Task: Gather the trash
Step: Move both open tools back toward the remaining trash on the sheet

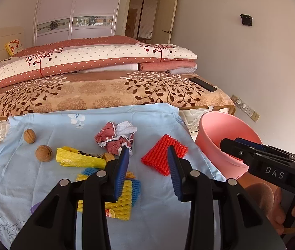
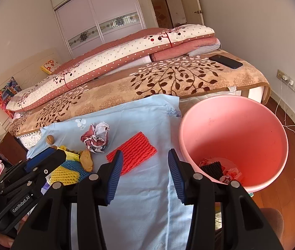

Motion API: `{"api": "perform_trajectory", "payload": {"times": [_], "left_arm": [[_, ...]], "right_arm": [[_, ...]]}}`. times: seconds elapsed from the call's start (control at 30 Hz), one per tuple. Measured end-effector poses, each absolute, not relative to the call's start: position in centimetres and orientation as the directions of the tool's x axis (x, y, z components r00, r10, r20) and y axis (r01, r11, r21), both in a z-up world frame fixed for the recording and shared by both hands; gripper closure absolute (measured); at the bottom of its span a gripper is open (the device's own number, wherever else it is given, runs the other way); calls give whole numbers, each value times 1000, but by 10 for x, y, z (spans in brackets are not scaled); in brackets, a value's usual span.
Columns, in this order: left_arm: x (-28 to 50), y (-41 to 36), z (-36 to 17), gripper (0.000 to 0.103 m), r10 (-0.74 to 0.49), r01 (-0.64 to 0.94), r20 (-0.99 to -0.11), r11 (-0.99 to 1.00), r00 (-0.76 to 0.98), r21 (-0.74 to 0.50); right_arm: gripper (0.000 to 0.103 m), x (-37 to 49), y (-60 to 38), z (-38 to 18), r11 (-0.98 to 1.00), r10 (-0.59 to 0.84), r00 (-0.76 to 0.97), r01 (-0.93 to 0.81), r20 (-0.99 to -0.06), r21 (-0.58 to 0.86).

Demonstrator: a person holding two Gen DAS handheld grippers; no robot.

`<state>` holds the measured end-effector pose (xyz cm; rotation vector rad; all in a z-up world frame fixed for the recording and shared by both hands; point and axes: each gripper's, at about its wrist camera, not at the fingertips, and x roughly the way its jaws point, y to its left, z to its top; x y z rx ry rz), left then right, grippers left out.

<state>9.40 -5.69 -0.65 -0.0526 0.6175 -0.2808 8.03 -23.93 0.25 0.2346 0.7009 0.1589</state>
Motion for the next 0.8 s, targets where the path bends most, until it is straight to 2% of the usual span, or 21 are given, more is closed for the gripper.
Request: {"api": "perform_trajectory", "payload": {"times": [0.8], "left_arm": [[101,-7,-11,65,-218,149,-562,975,798,-165]], "right_arm": [[56,100,-205,-4,968,231,729,-103,-645,230]]}}
